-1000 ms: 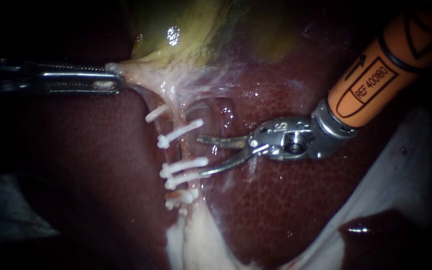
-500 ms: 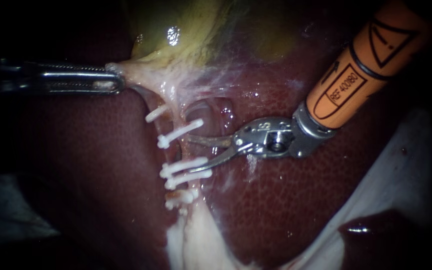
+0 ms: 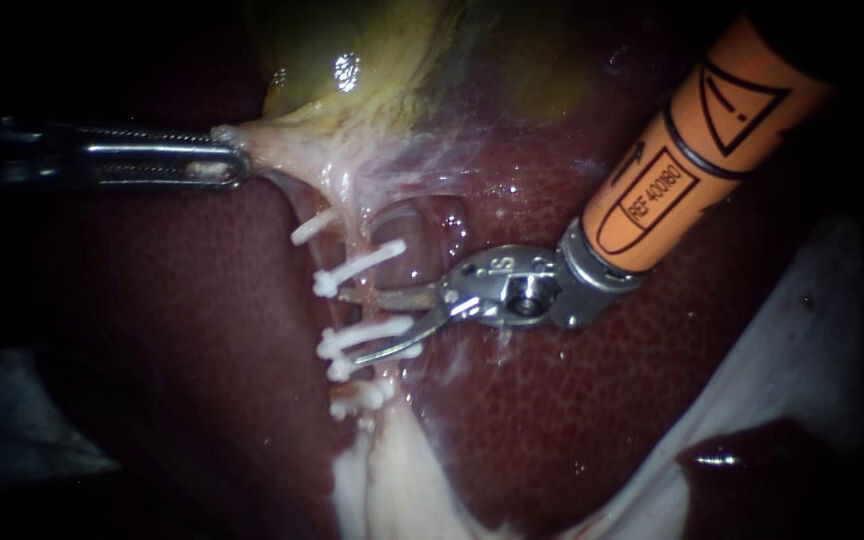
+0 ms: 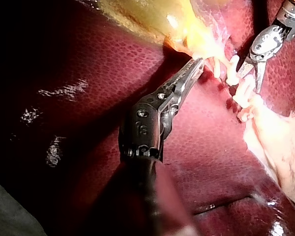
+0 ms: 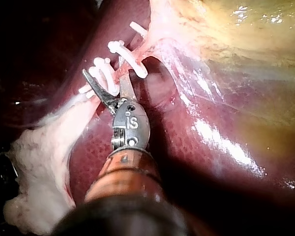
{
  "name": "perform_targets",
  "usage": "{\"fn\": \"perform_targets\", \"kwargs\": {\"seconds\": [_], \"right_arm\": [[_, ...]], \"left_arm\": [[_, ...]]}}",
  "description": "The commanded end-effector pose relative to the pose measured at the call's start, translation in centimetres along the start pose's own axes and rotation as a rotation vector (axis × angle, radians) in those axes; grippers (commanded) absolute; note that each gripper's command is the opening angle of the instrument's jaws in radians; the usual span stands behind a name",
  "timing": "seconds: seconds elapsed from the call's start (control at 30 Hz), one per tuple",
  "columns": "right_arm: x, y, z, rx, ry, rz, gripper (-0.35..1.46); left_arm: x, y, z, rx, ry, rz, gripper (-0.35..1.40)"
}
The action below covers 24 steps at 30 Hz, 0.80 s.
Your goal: Go to the cutting position right tube
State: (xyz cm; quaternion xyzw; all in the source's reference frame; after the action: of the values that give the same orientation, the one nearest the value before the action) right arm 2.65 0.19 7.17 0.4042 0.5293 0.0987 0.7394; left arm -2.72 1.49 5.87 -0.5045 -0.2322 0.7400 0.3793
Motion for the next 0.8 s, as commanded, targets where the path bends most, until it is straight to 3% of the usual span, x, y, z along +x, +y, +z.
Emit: {"fn": "perform_targets", "kwargs": {"seconds": [0.03, 0.3, 0.6, 0.8], "right_arm": [[0.02, 0.0, 0.03, -0.004, 0.003, 0.004, 1.29], [0.19, 0.02, 0.37, -0.004, 0.052, 0.038, 1.27], [0.17, 0.1, 0.53, -0.053, 0.063, 0.077, 1.29], [0.21, 0.08, 0.5, -0.052, 0.077, 0.079, 1.3]], "left_arm": [[0.0, 0.0, 0.0, 0.0, 0.0, 0.0, -0.35], [0.0, 0.0, 0.01, 0.0, 0.0, 0.0, -0.35], [0.0, 0.0, 0.02, 0.001, 0.0, 0.0, -0.35], [0.0, 0.0, 0.02, 0.001, 0.0, 0.0, -0.35]]}}
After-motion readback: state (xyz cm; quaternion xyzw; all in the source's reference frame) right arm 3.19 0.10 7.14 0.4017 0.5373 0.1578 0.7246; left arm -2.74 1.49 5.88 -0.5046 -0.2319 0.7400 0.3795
